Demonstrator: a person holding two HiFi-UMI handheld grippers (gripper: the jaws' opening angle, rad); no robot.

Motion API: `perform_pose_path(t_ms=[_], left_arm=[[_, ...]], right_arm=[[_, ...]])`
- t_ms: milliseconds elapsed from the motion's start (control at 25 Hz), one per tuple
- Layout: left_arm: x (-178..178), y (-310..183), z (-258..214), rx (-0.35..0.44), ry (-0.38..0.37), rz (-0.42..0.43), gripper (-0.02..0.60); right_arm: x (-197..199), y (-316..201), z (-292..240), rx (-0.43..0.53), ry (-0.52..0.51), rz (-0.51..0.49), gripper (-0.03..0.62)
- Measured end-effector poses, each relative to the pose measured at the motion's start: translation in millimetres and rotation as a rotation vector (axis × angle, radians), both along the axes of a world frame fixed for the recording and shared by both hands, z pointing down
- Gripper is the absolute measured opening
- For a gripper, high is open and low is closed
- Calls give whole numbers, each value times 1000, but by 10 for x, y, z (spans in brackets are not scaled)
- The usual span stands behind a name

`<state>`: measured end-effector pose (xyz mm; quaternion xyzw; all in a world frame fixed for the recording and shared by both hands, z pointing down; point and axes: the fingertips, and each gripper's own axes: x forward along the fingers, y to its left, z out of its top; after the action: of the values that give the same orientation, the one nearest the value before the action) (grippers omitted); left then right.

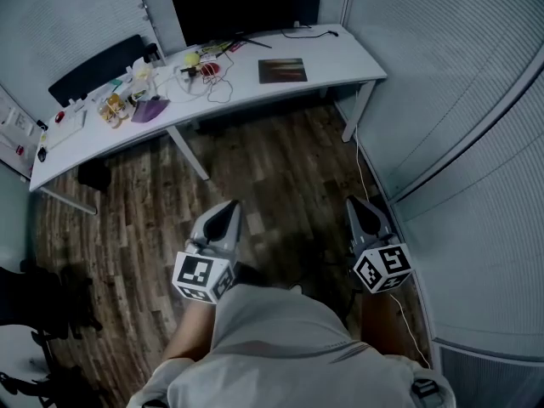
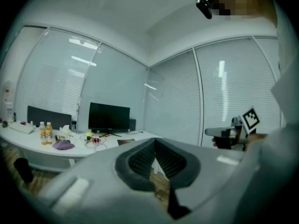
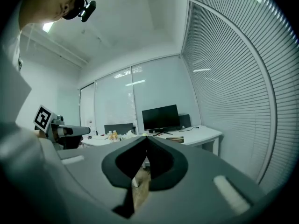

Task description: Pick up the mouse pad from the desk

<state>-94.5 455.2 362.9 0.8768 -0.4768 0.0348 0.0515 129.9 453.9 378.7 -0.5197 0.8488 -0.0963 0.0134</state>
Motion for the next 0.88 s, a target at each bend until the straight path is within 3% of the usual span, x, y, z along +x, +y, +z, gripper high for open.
perform_pose_path(t_ms=[200,480,640,880], left_arm=[[143,-140,150,-32,-15,27,0],[148,-892,313,-27,19,52,0],[-91,-1527,336,-63,56,54,0],[-599,-2383,326,-73,54,62,0]], right_arm=[[200,-108,255,-71,-33,40,6],[107,-744,444,-132,21,46,6],[-78,-1330,471,-155,43,51,6],[-530,-2262,392,-158,55,80,6]])
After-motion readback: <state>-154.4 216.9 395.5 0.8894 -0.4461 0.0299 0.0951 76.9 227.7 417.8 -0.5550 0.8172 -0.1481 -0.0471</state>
